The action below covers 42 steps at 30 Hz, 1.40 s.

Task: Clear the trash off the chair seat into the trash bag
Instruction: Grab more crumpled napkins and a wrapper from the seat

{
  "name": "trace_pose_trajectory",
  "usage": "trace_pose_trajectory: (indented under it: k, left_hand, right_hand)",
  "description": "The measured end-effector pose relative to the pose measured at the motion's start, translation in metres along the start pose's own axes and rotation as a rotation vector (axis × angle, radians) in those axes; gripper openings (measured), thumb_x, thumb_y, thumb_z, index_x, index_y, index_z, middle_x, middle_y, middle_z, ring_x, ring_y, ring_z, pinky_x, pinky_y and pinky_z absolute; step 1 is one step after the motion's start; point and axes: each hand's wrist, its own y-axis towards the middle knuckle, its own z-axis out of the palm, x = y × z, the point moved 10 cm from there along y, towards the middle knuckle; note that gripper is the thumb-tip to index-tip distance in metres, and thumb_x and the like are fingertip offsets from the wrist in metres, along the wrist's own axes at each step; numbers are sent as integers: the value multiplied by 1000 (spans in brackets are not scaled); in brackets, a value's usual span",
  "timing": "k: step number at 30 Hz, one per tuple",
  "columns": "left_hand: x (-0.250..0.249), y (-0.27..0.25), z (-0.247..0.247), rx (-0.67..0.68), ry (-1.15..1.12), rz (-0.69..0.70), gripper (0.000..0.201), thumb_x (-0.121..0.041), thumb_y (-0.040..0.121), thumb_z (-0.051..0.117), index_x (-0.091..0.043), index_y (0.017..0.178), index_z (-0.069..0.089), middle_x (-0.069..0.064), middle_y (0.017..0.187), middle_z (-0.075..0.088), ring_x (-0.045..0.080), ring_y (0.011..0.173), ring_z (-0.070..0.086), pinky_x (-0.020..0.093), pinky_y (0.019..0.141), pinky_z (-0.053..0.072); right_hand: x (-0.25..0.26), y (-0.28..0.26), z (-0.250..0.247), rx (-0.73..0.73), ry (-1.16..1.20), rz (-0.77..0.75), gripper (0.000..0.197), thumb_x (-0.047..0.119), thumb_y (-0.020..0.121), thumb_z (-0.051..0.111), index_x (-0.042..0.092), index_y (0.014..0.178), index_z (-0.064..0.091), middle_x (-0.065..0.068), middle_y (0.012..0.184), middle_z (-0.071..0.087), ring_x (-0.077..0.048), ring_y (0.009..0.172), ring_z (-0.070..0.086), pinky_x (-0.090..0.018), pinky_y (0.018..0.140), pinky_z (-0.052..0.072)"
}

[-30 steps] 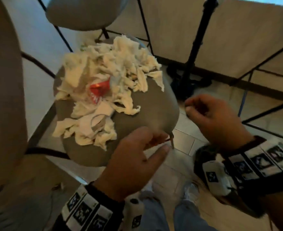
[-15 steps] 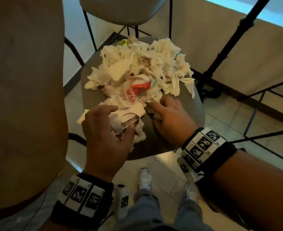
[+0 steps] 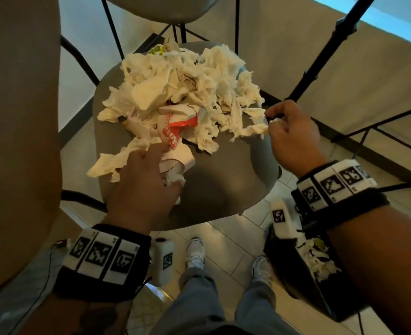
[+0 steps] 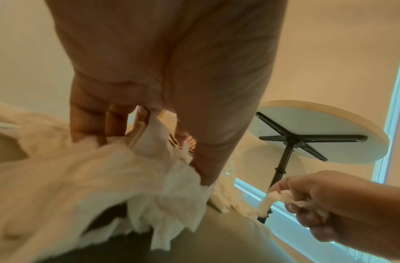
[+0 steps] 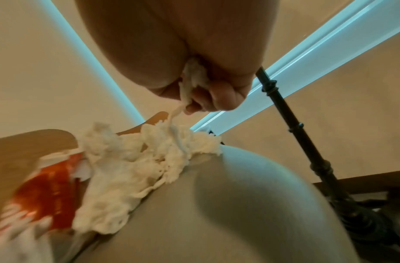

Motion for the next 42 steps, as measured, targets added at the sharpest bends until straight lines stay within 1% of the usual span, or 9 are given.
trace_pose_trajectory:
  k: [4,7,15,20,27,30,33,38,42]
  left_hand:
    - [-7,4,-1,9,14,17,60,-43,86,73,-42,136,39,2,141,45,27,126,49,45,99,46]
    - [-11,3,-4,-1,-4,50,52,-39,87,72,-36,131,44,4,134,49,27,118,52,43,93,48]
    - [-15,-4,-7,15,-86,111,47,-37,85,73,-33,126,49,3,127,51,25,111,54,43,90,49]
    - [-20,-8,-12,26,-116,125,43,-38,85,71,-36,122,49,2,124,51,23,105,54,41,86,51]
    - [-25,-15,-21,7,-146,168,41,-37,85,73,-34,119,51,0,122,53,22,105,54,43,87,52]
    - [-24,-18,-22,-3,-139,176,42,-38,85,74,-34,120,51,1,124,53,21,106,54,43,87,52]
    - [-24,-20,-24,-19,-142,179,43,-40,85,74,-36,120,49,1,124,55,20,107,54,40,84,51]
    - [-28,-24,-28,-50,-144,219,43,-41,85,73,-38,118,47,1,126,54,18,107,55,37,81,51]
    - [-30,-26,-28,-53,-121,224,44,-41,85,74,-37,120,48,1,127,52,11,104,47,28,79,41]
  right_hand:
    - [-13,27,-1,-64,-60,47,28,31,102,46,21,127,56,-4,106,67,0,65,50,-5,48,33]
    - [-24,38,21,59,-161,95,56,54,96,53,28,145,42,-4,134,58,-5,89,51,-19,71,38]
    - [-24,36,49,166,-303,-14,27,42,101,51,25,121,50,12,82,50,-1,69,52,-18,56,37]
    - [-21,34,52,246,-337,-41,8,32,101,50,24,102,52,12,82,49,-2,73,49,-20,57,32]
    - [-13,21,58,322,-233,-41,27,37,100,49,27,75,54,2,75,54,-10,67,52,-25,58,38]
    - [-9,17,59,321,-167,-28,32,40,102,45,23,78,58,2,74,55,-11,66,53,-27,62,39]
    - [-7,16,60,282,-215,-25,57,73,93,40,20,89,61,3,78,60,-10,69,58,-28,62,44]
    - [12,14,84,333,-385,-105,97,89,65,58,23,134,45,1,115,55,-16,98,58,-33,82,53]
    - [33,14,96,321,-517,-261,51,61,85,63,23,117,51,0,103,53,-15,88,55,-23,66,42]
